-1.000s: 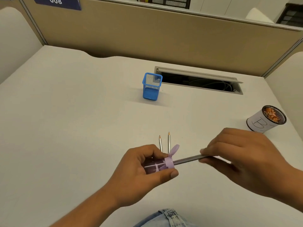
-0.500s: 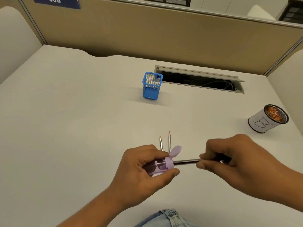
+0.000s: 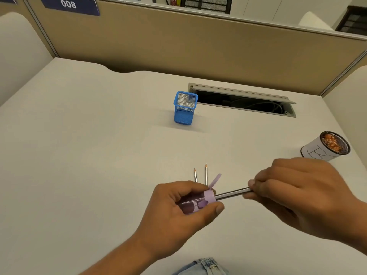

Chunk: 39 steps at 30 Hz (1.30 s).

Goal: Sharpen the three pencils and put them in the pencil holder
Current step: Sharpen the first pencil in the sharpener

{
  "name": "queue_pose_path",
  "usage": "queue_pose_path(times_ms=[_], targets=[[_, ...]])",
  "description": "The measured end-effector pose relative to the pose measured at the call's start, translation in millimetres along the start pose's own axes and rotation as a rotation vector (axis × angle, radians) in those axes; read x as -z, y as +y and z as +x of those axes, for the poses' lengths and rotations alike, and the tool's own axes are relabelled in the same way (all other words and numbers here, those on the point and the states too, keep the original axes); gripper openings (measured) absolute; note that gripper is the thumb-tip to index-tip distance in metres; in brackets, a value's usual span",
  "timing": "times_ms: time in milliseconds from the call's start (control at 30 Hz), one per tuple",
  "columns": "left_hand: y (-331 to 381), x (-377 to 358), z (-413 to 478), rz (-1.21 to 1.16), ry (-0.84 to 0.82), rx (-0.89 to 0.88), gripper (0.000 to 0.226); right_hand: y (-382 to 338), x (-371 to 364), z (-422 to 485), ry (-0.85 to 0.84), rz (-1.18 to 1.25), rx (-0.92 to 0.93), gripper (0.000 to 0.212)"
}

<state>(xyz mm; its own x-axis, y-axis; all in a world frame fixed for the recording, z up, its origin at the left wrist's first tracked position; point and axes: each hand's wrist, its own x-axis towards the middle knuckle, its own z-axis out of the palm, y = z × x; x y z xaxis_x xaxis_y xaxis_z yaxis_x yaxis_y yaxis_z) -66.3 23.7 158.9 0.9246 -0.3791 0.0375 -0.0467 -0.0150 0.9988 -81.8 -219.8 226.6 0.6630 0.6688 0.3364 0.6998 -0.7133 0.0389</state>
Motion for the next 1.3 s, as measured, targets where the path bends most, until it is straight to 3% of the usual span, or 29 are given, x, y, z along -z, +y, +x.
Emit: queue_pose_path(times_ms=[67, 200, 267, 333, 400, 533, 600, 733, 800, 900, 967, 1033, 1100, 1200, 1300], targets=[[-1, 1, 1, 0.084, 0.011, -0.097, 0.017, -4, -2, 0, -0.097, 0.107, -0.095, 0.023], [-9, 2, 0, 0.413, -0.059, -0.375, 0.016, 0, -10, 4, -0.517, 0.907, -0.83, 0.036], [-13, 0, -3, 0.431, -0.092, -0.373, 0.018, 1, -14, 0, -0.643, 1.085, -0.957, 0.033], [-15, 1, -3, 0.394, -0.094, -0.326, 0.017, -3, -14, -2, -0.652, 0.999, -0.915, 0.026], [-16, 1, -3, 0.32, -0.082, -0.243, 0.015, -6, -13, -7, -0.528, 0.79, -0.797, 0.016], [-15, -1, -6, 0.083, -0.056, 0.031, 0.02, -5, -3, -7, -0.284, 0.261, -0.303, 0.012], [-14, -4, -5, -0.022, -0.072, 0.11, 0.018, -4, -4, -7, -0.209, 0.034, -0.118, 0.025], [-12, -5, -3, -0.066, -0.059, 0.093, 0.016, -9, -5, -5, -0.18, -0.031, -0.052, 0.033], [-12, -1, -2, 0.079, -0.046, -0.047, 0.013, -15, -7, -4, -0.274, 0.186, -0.28, 0.033], [-10, 3, 0, 0.35, -0.104, -0.328, 0.014, -17, -11, -3, -0.495, 0.829, -0.874, 0.039], [-10, 3, 2, 0.398, -0.128, -0.378, 0.016, -13, -10, -4, -0.61, 1.032, -1.035, 0.038], [-11, 2, 3, 0.384, -0.12, -0.349, 0.015, -13, -8, -3, -0.626, 0.929, -0.988, 0.03], [-12, 0, 1, 0.297, -0.104, -0.241, 0.012, -14, -5, -6, -0.479, 0.739, -0.863, 0.021], [-14, -3, -2, 0.078, -0.08, 0.0, 0.014, -13, 0, -7, -0.303, 0.283, -0.424, 0.014], [-12, -7, -4, -0.024, -0.068, 0.066, 0.017, -9, -3, -10, -0.153, -0.055, -0.05, 0.029]])
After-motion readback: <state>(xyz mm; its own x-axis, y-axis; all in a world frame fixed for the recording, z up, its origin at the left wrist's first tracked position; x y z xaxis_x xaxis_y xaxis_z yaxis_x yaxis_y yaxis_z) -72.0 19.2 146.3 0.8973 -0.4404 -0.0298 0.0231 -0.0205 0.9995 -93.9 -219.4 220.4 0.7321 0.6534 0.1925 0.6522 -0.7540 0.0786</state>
